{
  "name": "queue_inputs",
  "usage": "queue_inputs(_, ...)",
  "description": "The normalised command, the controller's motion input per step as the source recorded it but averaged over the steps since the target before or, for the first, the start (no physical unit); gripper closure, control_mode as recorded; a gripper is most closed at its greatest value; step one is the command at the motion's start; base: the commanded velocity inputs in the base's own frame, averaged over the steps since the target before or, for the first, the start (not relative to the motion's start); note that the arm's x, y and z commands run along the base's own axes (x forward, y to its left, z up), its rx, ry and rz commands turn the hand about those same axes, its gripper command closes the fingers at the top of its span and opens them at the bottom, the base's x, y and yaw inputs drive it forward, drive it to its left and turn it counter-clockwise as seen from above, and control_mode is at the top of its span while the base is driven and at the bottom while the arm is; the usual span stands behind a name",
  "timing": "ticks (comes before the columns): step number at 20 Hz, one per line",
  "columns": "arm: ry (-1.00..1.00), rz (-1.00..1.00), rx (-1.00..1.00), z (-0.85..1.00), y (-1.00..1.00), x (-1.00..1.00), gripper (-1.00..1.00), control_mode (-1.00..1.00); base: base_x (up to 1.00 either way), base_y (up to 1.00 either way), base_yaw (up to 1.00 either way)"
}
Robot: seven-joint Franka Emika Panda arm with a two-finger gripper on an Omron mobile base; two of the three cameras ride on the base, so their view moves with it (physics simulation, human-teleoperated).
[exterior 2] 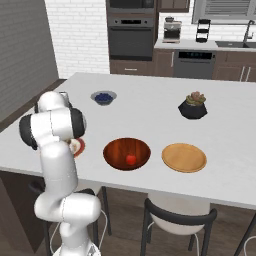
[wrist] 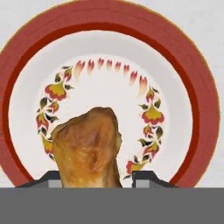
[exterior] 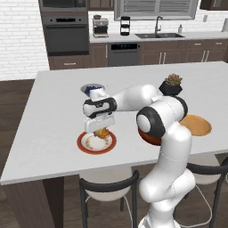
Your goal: Pick the chicken drumstick and tomato from their plates and place them in the bowl. Then put the bowl in the fridge.
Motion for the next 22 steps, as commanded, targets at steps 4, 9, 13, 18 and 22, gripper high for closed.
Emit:
queue_inputs(4,0.00,-0.13,0.01,0.63,-0.95,-0.20,1.00,-1.00,0.00,0.00,0.00)
queue_inputs(9,0.00,-0.13,0.03,0.48,-1.00,-0.38,1.00,-1.00,0.00,0.00,0.00)
queue_inputs(13,-0.06,-0.14,0.05,0.27,-1.00,-0.51,1.00,-1.00,0.00,0.00,0.00)
queue_inputs(18,-0.11,-0.12,0.03,0.16,-1.00,-0.34,1.00,-1.00,0.00,0.00,0.00)
queue_inputs(22,-0.08,-0.06,0.00,0.21,-1.00,-0.18,1.00,-1.00,0.00,0.00,0.00)
